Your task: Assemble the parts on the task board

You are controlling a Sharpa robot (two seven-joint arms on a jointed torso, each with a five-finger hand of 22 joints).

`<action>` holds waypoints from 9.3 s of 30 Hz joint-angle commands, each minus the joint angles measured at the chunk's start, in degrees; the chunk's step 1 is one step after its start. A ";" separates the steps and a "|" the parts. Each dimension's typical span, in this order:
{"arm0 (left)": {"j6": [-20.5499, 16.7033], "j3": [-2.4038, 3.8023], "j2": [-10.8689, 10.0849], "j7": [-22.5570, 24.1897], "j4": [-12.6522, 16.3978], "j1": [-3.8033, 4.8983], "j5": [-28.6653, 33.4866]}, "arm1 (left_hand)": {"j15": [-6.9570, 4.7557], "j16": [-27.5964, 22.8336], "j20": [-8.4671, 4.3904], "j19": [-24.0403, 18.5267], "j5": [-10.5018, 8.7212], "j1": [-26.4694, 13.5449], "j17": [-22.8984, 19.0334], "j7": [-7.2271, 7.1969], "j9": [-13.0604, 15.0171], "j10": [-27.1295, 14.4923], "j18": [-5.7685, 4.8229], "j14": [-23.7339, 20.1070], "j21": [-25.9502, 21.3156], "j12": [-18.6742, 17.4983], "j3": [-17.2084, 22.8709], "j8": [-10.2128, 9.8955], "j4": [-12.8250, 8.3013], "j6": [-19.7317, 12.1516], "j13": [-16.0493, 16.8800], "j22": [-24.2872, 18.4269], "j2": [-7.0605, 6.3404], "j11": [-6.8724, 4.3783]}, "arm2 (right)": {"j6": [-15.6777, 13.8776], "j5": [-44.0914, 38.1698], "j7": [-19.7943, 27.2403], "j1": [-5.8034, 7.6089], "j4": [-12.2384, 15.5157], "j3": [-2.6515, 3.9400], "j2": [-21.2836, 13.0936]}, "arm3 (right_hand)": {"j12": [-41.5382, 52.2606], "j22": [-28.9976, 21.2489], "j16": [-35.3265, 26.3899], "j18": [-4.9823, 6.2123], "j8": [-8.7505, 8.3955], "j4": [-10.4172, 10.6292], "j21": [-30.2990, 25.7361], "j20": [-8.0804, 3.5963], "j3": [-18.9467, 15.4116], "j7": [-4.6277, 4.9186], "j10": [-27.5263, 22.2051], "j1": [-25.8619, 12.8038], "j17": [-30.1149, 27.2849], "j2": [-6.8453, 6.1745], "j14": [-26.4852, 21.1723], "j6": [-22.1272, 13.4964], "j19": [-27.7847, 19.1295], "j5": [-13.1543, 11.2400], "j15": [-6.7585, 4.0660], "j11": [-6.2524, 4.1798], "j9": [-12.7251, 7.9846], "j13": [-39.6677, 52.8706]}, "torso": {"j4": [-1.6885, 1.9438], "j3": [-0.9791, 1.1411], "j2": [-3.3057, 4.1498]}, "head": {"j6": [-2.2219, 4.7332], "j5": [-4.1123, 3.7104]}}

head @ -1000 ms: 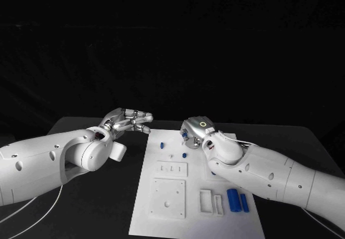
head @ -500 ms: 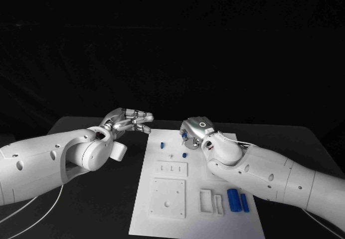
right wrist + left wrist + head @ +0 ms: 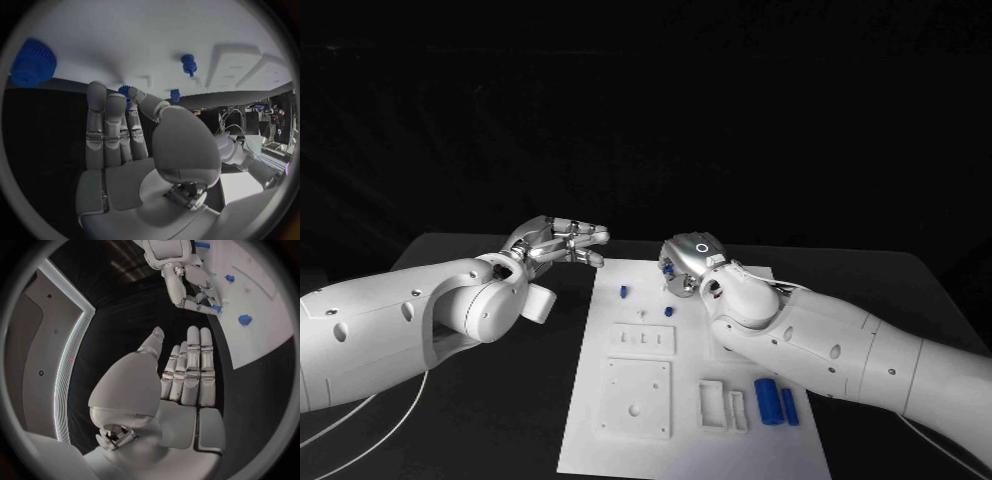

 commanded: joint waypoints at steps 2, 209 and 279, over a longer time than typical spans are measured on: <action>0.68 0.06 0.14 0.29 0.04 0.15 -0.16 | 0.11 0.11 0.20 -0.12 -0.31 0.04 -0.02 -0.10 0.00 -0.38 -0.17 -0.32 0.22 -0.18 -0.05 0.11 -0.16 -0.40 0.08 -0.05 -0.22 -0.06 | 3.20 -0.07 0.03 -0.37 -0.31 -0.25 0.19 | 0.18 0.05 -0.04 0.70 0.25 -0.02 -0.37 -0.08 -0.03 0.19 2.36 -0.17 -0.10 0.54 0.03 0.06 0.49 0.17 -0.14 -2.29 0.08 0.22 | 0.01 0.03 -0.03 | 0.01 -0.02; 4.15 -0.19 -0.91 -3.54 -0.90 0.14 -3.99 | 0.42 -0.61 0.51 -0.59 0.01 0.80 -0.35 0.21 -0.01 -2.31 -0.01 -0.62 0.36 -0.19 0.74 0.10 0.12 -1.13 0.08 -0.82 -0.83 0.43 | 7.13 8.43 2.00 -1.19 10.68 5.35 -6.70 | 64.29 22.48 14.10 -1.25 0.19 5.89 12.80 -2.14 -17.05 -0.04 3.43 -4.55 27.75 -2.94 0.59 -6.57 4.94 27.53 -2.40 -5.42 -0.10 73.45 | -1.80 0.49 -0.53 | -0.07 1.13; 5.10 -0.19 -0.41 -3.73 -1.48 0.14 -4.42 | 0.43 -0.57 0.52 -0.66 0.18 0.76 -0.31 0.18 -0.02 -2.47 -0.02 -0.63 0.52 -0.19 0.80 0.09 0.20 -1.08 0.08 -0.86 -0.88 0.45 | 7.99 10.43 2.24 -1.96 4.35 2.77 -2.71 | 62.40 21.69 12.45 -0.79 0.20 12.70 10.62 -1.61 -23.66 0.52 2.42 -3.17 26.81 -3.15 0.53 -9.45 4.92 12.79 -1.85 -4.74 -1.62 71.56 | -1.62 0.55 -0.46 | -0.84 2.01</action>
